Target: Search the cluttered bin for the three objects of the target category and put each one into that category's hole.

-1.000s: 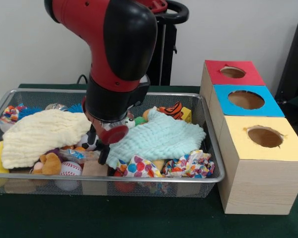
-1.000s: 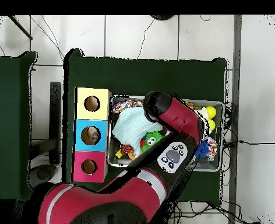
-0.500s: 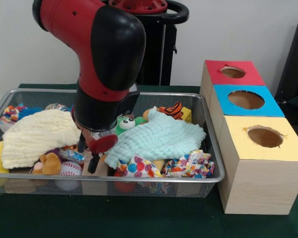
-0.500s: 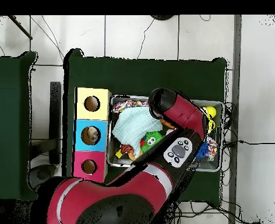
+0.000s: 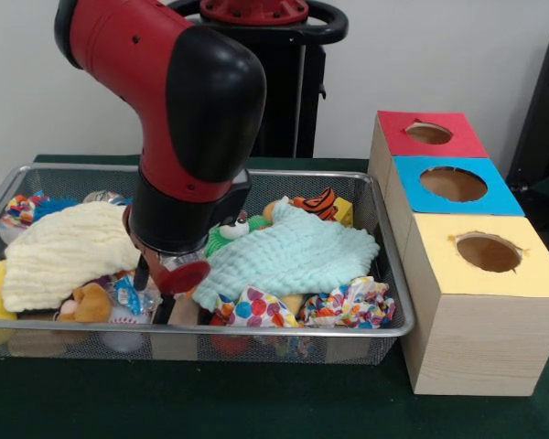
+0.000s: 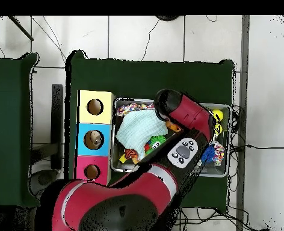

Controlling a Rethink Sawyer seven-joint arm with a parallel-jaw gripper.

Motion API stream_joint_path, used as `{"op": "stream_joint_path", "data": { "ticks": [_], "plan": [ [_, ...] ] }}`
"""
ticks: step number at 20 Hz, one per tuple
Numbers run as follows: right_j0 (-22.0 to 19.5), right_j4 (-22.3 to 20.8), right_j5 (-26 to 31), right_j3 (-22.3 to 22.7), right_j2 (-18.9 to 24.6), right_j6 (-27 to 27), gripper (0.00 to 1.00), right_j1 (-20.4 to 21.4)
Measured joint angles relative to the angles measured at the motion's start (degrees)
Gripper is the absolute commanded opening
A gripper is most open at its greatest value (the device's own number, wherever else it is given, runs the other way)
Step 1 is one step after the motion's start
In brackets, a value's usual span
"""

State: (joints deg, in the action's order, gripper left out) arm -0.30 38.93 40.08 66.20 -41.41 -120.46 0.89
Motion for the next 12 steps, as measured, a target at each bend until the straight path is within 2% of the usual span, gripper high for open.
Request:
{"op": "stream_joint_path", "data": {
  "ticks": [12],
  "plan": [
    [-0.7, -0.1, 3.9, -2.7, -1.1, -2.9, 1.00, -1.1]
  ]
}}
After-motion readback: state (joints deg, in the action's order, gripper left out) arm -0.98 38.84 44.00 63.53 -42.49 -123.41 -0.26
